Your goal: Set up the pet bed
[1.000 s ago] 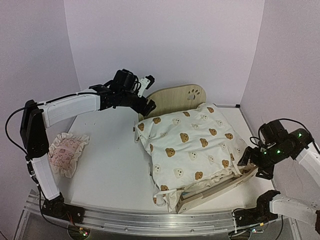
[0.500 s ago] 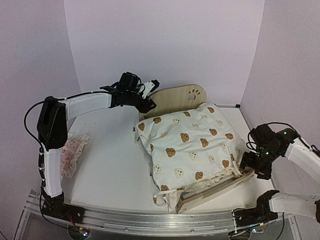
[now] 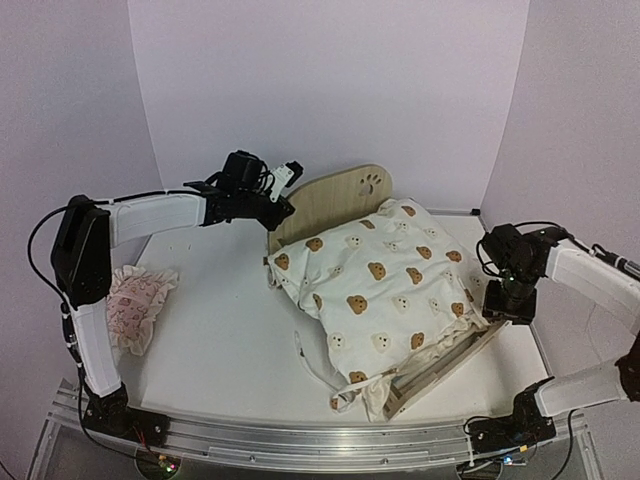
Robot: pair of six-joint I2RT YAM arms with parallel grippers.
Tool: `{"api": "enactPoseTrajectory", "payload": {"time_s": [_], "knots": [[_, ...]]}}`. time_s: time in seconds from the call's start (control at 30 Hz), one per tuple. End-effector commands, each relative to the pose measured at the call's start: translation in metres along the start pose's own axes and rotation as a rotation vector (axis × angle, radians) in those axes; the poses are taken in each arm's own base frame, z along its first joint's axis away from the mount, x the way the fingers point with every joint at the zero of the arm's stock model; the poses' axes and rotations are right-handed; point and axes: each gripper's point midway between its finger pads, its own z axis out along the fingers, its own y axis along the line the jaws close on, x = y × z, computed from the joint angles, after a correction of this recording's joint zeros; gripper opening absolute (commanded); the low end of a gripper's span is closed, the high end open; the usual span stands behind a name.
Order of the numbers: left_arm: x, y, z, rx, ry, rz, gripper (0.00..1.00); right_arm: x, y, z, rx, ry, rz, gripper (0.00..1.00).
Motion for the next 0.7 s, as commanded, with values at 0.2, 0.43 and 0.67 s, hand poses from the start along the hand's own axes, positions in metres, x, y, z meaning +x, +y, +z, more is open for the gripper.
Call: {"api": "enactPoseTrajectory", "payload": {"time_s": [0.2,0.43,0.67], "knots": [[0.061,-0.008,-0.079,-0.1,0.11,-0.322,0.15,-0.101,0.107,0.004,-0.227,-0.107,-0.054,0.64],[0.107,-0.044,-0.101,-0.113,0.237,-0.495,0.13,-0.153,0.181,0.019,-0.351,-0.089,-0.12,0.76],[0.13,-0.097,-0.12,-0.105,0.317,-0.626,0.15,-0.202,0.246,0.023,-0.484,-0.113,-0.151,0.84]]}}
